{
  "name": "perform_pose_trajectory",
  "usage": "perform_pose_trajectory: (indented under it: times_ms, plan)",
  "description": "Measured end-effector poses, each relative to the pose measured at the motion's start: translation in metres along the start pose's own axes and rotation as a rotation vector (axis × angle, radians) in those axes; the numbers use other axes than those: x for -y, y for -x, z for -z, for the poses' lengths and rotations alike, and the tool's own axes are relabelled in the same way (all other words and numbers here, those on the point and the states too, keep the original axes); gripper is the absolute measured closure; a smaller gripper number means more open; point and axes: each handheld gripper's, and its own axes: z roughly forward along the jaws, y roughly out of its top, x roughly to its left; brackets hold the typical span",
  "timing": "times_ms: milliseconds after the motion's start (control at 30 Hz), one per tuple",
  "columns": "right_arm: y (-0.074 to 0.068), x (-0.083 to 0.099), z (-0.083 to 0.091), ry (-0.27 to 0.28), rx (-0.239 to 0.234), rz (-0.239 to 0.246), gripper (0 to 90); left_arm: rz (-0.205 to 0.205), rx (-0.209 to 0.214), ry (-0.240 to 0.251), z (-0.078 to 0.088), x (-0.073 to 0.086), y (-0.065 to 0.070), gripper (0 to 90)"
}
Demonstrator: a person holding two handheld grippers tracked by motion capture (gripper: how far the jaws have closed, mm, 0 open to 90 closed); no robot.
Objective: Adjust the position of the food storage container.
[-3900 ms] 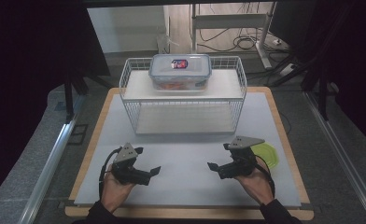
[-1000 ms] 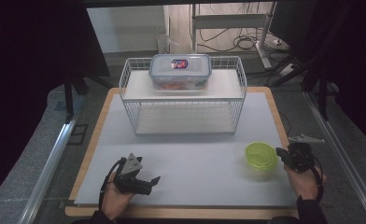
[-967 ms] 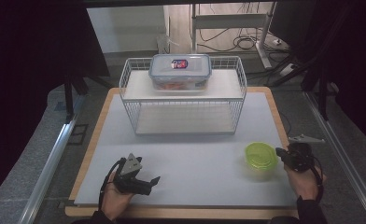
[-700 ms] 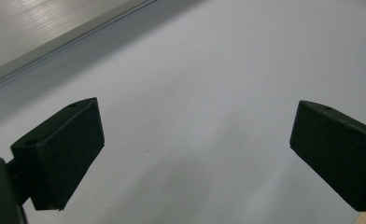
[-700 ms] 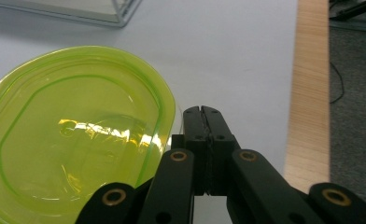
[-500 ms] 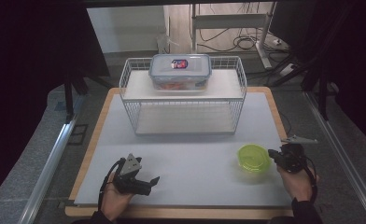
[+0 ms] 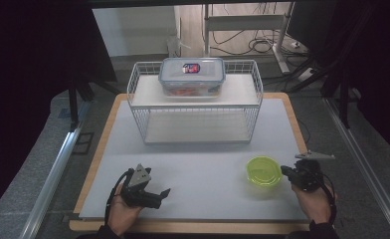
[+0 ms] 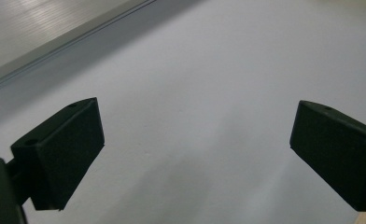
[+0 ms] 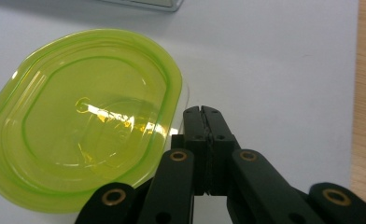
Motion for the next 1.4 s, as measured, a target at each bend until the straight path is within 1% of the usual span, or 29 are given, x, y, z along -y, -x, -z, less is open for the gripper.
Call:
perform_pose_trajectory:
  times_ms: [233,333,467,567,633,767,867,900,1000,1100,1133,1300,1367,1400]
  plan:
    - [-0.013,-0.001,-0.003,-0.014,-0.036,0.016,89.6,-0.002,0.001,-0.002,0.0,0.0,0.0,2.6]
    - [-0.018,-0.001,-0.006,-0.029,-0.057,0.026,89.0,-0.002,0.001,-0.003,-0.001,0.0,0.0,2.6]
    - [-0.03,-0.002,-0.011,-0.044,-0.088,0.048,89.1,-0.003,0.002,-0.003,-0.001,0.0,0.0,2.6]
    - [-0.036,-0.003,-0.014,-0.053,-0.091,0.062,89.1,-0.004,0.003,-0.003,-0.001,0.0,0.0,2.6]
    - [-0.035,-0.002,-0.015,-0.062,-0.088,0.062,89.1,-0.006,0.003,-0.003,-0.001,0.0,0.001,2.6]
    - [-0.03,0.0,-0.017,-0.075,-0.085,0.044,89.2,-0.005,0.004,-0.004,-0.001,0.0,0.0,2.6]
    - [-0.026,0.002,-0.018,-0.082,-0.096,0.028,89.2,-0.003,0.005,-0.004,-0.001,0.0,0.001,2.7]
    - [-0.025,0.002,-0.017,-0.085,-0.089,0.026,89.2,-0.004,0.006,-0.005,-0.001,0.0,0.001,2.7]
    - [-0.02,0.002,-0.013,-0.068,-0.076,0.017,89.1,-0.006,0.005,-0.007,-0.001,0.0,0.001,2.7]
    - [-0.017,0.002,-0.007,-0.052,-0.067,0.007,89.1,-0.006,0.005,-0.007,-0.002,0.0,0.001,2.6]
    - [-0.016,0.002,-0.006,-0.046,-0.064,0.012,89.1,-0.006,0.005,-0.008,-0.002,0.0,0.001,2.6]
    - [-0.017,0.001,0.001,-0.026,-0.042,0.013,88.9,-0.01,0.005,-0.01,-0.002,-0.001,0.002,2.6]
    - [-0.018,0.0,0.002,-0.022,-0.043,0.014,88.8,-0.008,0.006,-0.011,-0.003,-0.001,0.002,2.7]
    - [-0.019,0.0,0.002,-0.02,-0.033,0.025,88.7,-0.009,0.006,-0.011,-0.003,-0.001,0.002,2.6]
